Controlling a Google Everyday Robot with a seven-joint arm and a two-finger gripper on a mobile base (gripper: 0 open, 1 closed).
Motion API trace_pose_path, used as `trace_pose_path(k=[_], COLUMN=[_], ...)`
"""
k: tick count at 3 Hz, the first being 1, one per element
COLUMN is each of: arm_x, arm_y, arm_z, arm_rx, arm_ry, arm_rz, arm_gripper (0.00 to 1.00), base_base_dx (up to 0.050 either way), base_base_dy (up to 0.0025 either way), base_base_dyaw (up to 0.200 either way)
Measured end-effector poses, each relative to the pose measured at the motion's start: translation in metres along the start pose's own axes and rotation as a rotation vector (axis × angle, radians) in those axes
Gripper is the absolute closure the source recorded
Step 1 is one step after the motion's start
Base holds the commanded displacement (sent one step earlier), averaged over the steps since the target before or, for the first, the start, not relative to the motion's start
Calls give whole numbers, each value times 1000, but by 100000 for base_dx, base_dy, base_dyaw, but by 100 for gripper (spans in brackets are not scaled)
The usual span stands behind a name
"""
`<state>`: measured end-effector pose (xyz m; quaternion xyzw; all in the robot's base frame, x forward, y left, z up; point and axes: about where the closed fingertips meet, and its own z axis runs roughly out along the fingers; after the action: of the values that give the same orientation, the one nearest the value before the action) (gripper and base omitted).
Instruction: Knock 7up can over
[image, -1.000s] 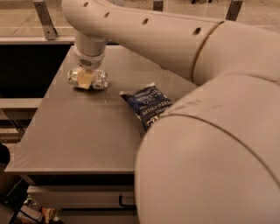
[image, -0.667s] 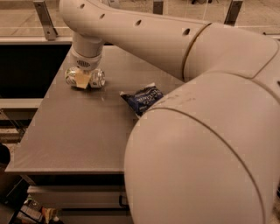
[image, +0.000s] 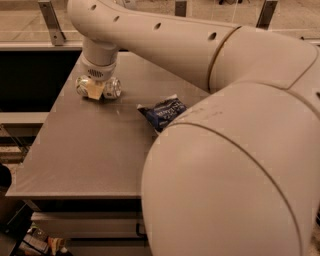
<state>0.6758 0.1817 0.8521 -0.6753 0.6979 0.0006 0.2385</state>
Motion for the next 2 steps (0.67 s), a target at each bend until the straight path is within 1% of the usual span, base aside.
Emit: trace_pose_path(k=[2], arm_x=[0], arm_y=[1], arm_z=[0], arm_rx=[-2], arm_ry=[1], arm_rz=[-1], arm_gripper=[12], base_base_dx=[0], base_base_dy=[0], base_base_dyaw=[0])
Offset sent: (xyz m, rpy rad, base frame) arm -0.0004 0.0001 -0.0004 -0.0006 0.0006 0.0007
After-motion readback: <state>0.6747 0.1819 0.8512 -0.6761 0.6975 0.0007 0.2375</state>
